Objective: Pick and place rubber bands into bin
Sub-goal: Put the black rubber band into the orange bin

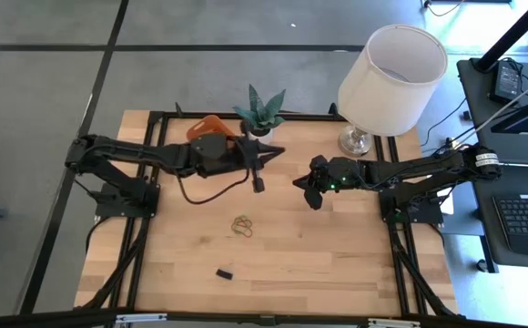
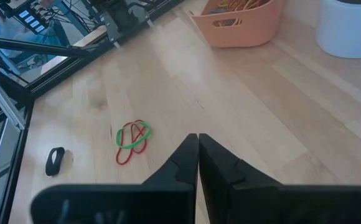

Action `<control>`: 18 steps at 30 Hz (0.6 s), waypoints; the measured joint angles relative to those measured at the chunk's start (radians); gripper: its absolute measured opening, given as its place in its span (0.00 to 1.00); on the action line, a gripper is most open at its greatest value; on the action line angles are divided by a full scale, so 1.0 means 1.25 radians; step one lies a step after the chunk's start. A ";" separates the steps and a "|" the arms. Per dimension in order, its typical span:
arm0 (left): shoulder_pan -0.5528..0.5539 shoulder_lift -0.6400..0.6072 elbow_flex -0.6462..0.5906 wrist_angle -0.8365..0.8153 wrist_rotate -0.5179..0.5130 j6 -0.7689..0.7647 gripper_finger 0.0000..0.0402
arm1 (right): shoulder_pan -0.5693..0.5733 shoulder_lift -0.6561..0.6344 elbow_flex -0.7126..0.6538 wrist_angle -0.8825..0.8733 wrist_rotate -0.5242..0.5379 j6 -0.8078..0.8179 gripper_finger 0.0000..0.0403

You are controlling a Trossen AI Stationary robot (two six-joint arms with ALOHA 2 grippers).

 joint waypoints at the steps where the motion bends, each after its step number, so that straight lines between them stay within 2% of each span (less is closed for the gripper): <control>1: 0.007 0.008 0.000 0.015 0.021 0.010 0.02 | 0.000 0.000 0.000 0.000 0.000 0.000 0.04; 8: 0.010 0.014 -0.002 -0.021 0.053 -0.018 0.01 | 0.000 0.000 0.000 0.005 0.000 0.000 0.04; 18: 0.005 0.015 -0.002 -0.136 0.049 -0.031 0.01 | 0.000 0.000 0.000 0.006 0.000 0.000 0.04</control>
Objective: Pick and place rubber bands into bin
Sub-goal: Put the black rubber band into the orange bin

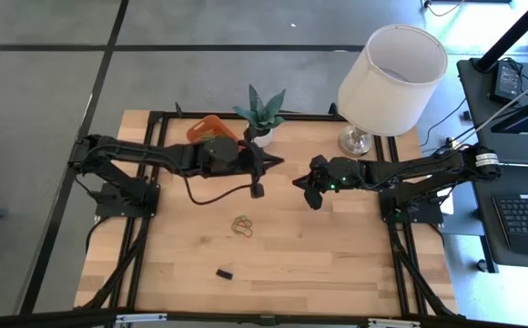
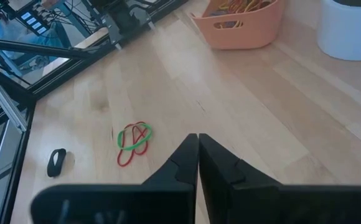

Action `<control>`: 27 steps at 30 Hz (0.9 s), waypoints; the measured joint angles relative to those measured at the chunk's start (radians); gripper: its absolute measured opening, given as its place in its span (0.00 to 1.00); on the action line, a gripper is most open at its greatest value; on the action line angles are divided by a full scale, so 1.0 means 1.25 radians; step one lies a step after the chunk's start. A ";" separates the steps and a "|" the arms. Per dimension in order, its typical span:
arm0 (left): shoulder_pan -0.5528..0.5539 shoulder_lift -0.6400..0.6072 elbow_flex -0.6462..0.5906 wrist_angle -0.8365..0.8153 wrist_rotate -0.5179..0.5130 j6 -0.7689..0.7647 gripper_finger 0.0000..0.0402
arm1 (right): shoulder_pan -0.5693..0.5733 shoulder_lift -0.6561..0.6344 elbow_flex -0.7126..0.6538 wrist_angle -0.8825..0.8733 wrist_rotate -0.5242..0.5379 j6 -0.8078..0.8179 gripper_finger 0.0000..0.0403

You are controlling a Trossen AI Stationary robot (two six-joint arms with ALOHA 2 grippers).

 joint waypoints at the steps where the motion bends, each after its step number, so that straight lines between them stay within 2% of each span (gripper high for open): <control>1: 0.001 0.000 0.000 -0.014 -0.001 -0.011 0.01 | 0.000 0.000 0.000 0.000 0.000 0.000 0.04; 9: -0.007 0.000 0.000 -0.153 -0.018 -0.076 0.01 | 0.000 0.000 0.000 0.000 0.000 0.000 0.04; 17: -0.046 0.000 0.000 -0.295 -0.074 -0.294 0.01 | 0.000 0.000 0.000 0.000 0.000 0.000 0.04; 21: -0.077 0.000 0.000 -0.363 -0.111 -0.364 0.00 | 0.000 0.000 0.000 0.000 0.000 0.000 0.04; 27: -0.133 -0.001 0.000 -0.463 -0.137 -0.586 0.00 | 0.000 0.000 0.000 0.000 0.000 0.000 0.04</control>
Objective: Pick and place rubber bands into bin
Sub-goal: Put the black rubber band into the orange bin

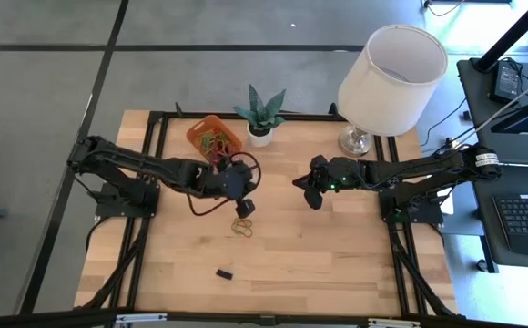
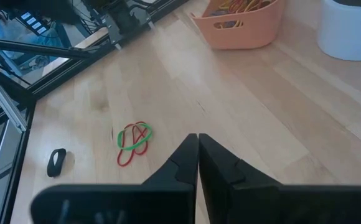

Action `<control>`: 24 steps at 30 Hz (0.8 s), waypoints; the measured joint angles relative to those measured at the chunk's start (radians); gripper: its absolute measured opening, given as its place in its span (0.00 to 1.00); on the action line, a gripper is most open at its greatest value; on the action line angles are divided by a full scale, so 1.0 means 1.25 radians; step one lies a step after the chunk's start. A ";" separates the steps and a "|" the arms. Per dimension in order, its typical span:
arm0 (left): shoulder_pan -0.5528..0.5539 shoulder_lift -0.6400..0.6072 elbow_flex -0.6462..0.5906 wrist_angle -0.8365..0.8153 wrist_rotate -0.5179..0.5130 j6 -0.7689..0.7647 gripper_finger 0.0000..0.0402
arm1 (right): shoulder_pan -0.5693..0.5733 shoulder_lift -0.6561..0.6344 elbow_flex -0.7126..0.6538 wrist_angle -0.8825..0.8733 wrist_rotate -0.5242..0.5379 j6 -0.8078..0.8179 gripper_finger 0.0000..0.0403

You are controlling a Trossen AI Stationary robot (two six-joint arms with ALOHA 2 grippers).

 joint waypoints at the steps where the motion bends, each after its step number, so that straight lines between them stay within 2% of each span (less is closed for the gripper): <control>1: -0.014 0.002 0.000 -0.013 -0.002 -0.034 0.00 | 0.000 0.000 0.000 0.000 0.000 0.000 0.04; 6: -0.102 0.041 0.000 -0.038 -0.012 -0.174 0.00 | 0.000 0.000 0.000 0.000 0.000 0.000 0.04; 9: -0.149 0.080 0.000 -0.066 0.013 -0.238 0.00 | 0.000 0.000 0.000 0.000 0.000 0.000 0.04; 16: -0.246 0.169 0.000 -0.045 0.182 -0.221 0.00 | 0.000 0.000 0.000 0.000 0.000 0.000 0.04; 24: -0.304 0.248 0.000 -0.045 0.344 -0.213 0.01 | 0.000 0.000 0.000 0.000 0.000 -0.002 0.04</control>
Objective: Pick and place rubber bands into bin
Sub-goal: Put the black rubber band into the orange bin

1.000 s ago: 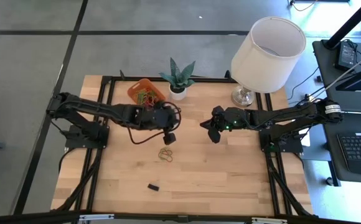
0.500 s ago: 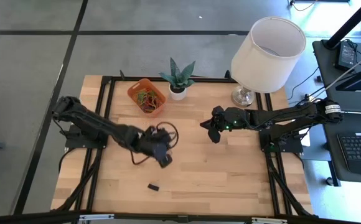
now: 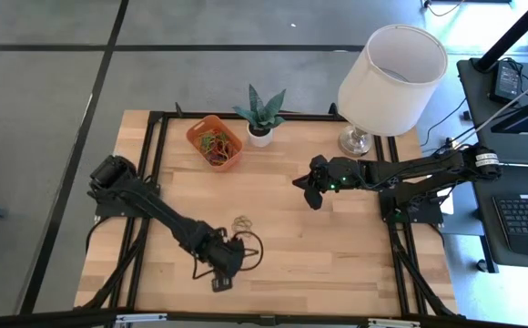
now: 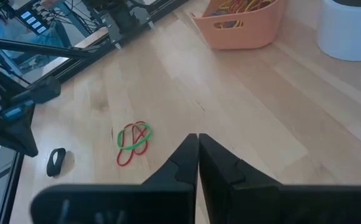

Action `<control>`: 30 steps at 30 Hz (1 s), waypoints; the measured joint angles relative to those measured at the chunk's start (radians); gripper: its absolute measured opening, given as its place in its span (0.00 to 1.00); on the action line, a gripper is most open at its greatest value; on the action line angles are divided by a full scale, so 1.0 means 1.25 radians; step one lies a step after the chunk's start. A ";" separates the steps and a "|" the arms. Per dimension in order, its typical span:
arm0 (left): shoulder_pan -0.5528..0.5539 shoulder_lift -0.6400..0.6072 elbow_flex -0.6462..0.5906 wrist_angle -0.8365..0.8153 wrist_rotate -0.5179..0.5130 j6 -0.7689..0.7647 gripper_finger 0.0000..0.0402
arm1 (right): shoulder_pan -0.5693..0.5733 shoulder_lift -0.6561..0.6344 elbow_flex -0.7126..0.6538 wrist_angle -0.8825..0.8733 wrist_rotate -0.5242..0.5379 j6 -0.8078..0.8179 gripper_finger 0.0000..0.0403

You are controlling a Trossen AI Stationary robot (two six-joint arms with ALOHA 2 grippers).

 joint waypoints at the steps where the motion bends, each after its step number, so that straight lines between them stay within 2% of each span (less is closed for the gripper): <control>1: -0.005 0.007 0.000 0.000 0.019 0.000 0.02 | 0.000 0.000 0.000 0.000 0.000 0.000 0.04; 6: -0.020 0.033 0.000 -0.005 0.070 0.000 0.09 | 0.000 0.000 0.000 0.000 0.000 -0.001 0.04; 12: -0.023 0.069 0.000 -0.009 0.071 0.022 0.18 | 0.000 0.000 0.000 -0.001 0.000 -0.001 0.04; 17: -0.023 0.115 0.000 -0.010 0.073 0.043 0.21 | 0.000 0.000 0.000 -0.002 0.000 -0.001 0.04; 20: -0.023 0.132 0.000 -0.011 0.095 0.032 0.18 | 0.000 0.000 0.000 -0.001 0.000 0.003 0.04; 23: -0.018 0.130 0.000 -0.013 0.128 0.024 0.08 | 0.000 0.000 0.000 -0.001 0.000 0.002 0.04; 25: -0.016 0.111 0.009 -0.035 0.118 0.021 0.02 | 0.000 0.000 0.000 -0.001 0.000 0.003 0.04; 30: 0.008 0.060 0.056 -0.150 0.059 0.049 0.00 | 0.000 0.000 0.000 0.000 0.000 0.003 0.04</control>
